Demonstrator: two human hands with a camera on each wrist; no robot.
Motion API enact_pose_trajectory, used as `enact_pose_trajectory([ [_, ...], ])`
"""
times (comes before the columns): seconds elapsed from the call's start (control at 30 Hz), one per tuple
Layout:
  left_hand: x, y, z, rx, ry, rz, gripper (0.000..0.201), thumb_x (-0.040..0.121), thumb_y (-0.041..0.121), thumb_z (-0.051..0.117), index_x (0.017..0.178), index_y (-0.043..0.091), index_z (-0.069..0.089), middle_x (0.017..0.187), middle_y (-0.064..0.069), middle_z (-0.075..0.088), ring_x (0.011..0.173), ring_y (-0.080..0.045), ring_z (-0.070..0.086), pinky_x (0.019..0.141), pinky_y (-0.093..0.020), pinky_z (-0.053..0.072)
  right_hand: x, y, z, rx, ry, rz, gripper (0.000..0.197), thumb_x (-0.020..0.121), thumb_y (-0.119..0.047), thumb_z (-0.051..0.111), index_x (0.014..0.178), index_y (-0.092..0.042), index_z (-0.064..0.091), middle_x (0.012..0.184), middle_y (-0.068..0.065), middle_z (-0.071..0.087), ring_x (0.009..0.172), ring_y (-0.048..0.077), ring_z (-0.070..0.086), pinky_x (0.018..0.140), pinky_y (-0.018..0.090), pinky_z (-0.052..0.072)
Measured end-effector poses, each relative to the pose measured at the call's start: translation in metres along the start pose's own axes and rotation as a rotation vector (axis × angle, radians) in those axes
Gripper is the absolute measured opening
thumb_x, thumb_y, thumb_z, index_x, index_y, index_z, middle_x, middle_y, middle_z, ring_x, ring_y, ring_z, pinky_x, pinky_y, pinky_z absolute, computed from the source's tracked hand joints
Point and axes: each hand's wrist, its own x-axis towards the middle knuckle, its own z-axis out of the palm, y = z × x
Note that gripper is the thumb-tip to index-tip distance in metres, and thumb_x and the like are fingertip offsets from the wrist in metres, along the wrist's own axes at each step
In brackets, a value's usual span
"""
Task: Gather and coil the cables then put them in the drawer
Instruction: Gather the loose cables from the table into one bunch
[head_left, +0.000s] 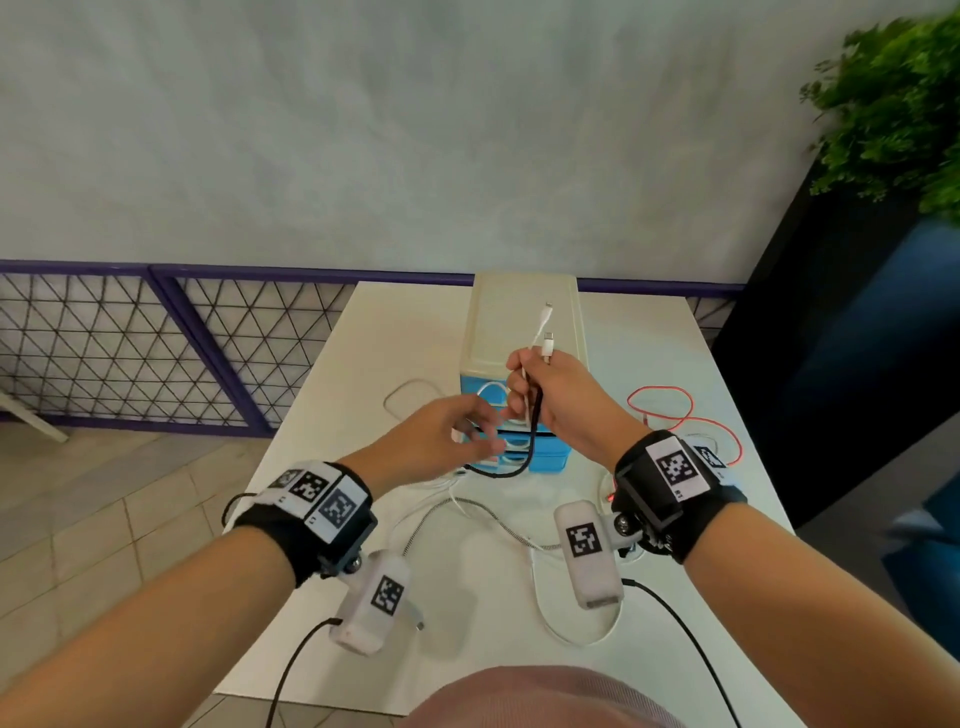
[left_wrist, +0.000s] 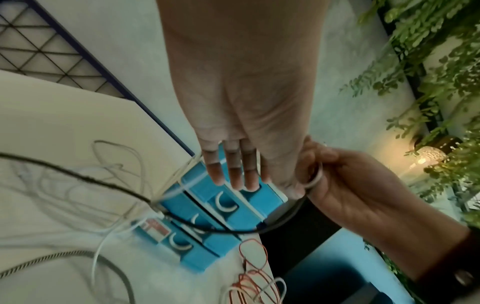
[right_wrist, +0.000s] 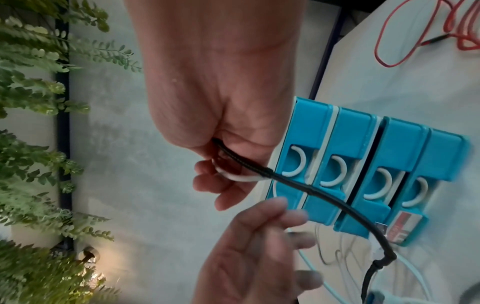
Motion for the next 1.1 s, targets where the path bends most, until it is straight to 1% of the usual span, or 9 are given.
enact_pose_trajectory([
  [0.2,0.003,-0.016,0.023,0.163,-0.122,0.021,0.013,0.087,0.02,0.064,0.1,0.02,0.066,0.098,0.009,0.067,0.083,0.0,0.06,0.072,-0.006,0.044,0.0,-0.002,-0.004,0.068,0.081,-0.026,0.021,0.1,-0.001,0.035,0.117,-0.007,0.046,0.082,0.008,0.057,0.053,0.015,0.05,0.048,0.026,0.045],
  [0.43,-0.002,-0.048,0.025,0.526,-0.264,-0.078,0.016,0.086,0.018,0.058,0.094,0.017,0.072,0.075,0.017,0.058,0.063,0.004,0.052,0.07,-0.021,0.044,-0.006,0.002,-0.018,-0.06,0.104,-0.033,0.022,0.104,-0.021,0.036,0.105,-0.01,0.056,0.057,-0.005,0.033,0.046,0.009,0.026,0.044,0.022,0.027],
  [0.6,-0.015,-0.079,0.038,0.856,-0.576,-0.081,0.032,0.087,0.012,0.042,0.11,0.024,0.061,0.115,0.002,0.059,0.103,-0.021,0.058,0.077,-0.027,0.038,-0.013,0.002,-0.016,-0.255,0.077,-0.041,0.027,0.105,-0.022,0.033,0.1,-0.01,0.057,0.056,-0.005,0.029,0.045,0.01,0.025,0.046,0.025,0.026],
  [0.7,-0.022,-0.096,0.047,0.954,-0.708,-0.022,0.023,0.088,0.025,0.04,0.106,0.024,0.055,0.121,-0.002,0.052,0.102,-0.029,0.056,0.074,-0.032,0.038,-0.015,0.003,-0.015,-0.303,0.068,-0.022,0.027,0.105,-0.022,0.033,0.101,-0.01,0.056,0.057,-0.003,0.028,0.047,0.012,0.025,0.047,0.026,0.027],
  [0.8,-0.023,-0.114,0.056,1.014,-0.654,0.066,0.031,0.096,0.028,0.041,0.118,0.016,0.059,0.123,-0.007,0.058,0.11,-0.027,0.056,0.084,-0.033,0.043,-0.017,0.003,-0.015,-0.315,0.057,-0.004,0.027,0.105,-0.022,0.032,0.1,-0.01,0.056,0.059,0.0,0.028,0.047,0.012,0.026,0.047,0.026,0.026],
  [0.87,-0.025,-0.113,0.059,0.994,-0.637,0.102,0.026,0.093,0.019,0.044,0.113,0.012,0.059,0.103,0.003,0.058,0.09,-0.015,0.057,0.066,-0.018,0.035,-0.018,0.004,-0.014,-0.322,0.05,-0.002,0.028,0.105,-0.023,0.033,0.097,-0.011,0.057,0.059,0.0,0.029,0.047,0.012,0.027,0.047,0.025,0.026],
  [0.93,-0.025,-0.101,0.055,0.961,-0.615,0.14,0.013,0.085,0.01,0.049,0.094,0.016,0.056,0.085,0.01,0.044,0.071,-0.006,0.046,0.053,-0.02,0.027,-0.017,0.006,-0.016,-0.326,0.054,-0.005,0.03,0.104,-0.026,0.035,0.091,-0.012,0.058,0.058,-0.001,0.03,0.047,0.012,0.028,0.047,0.024,0.028],
  [1.03,-0.023,-0.085,0.042,0.674,-0.417,0.145,0.009,0.083,0.02,0.059,0.081,0.028,0.057,0.097,0.009,0.053,0.089,-0.007,0.054,0.071,-0.027,0.046,-0.013,0.01,-0.021,-0.332,0.076,-0.016,0.035,0.105,-0.028,0.036,0.088,-0.009,0.06,0.058,0.0,0.04,0.047,0.012,0.036,0.049,0.024,0.034],
  [1.1,-0.02,-0.063,0.03,0.262,-0.184,0.07,0.015,0.082,0.019,0.069,0.075,0.03,0.062,0.086,0.009,0.063,0.083,-0.004,0.058,0.075,-0.021,0.047,-0.01,0.013,-0.024,-0.35,0.085,-0.021,0.036,0.105,-0.025,0.036,0.096,-0.004,0.063,0.069,0.005,0.056,0.053,0.011,0.05,0.052,0.024,0.044],
])
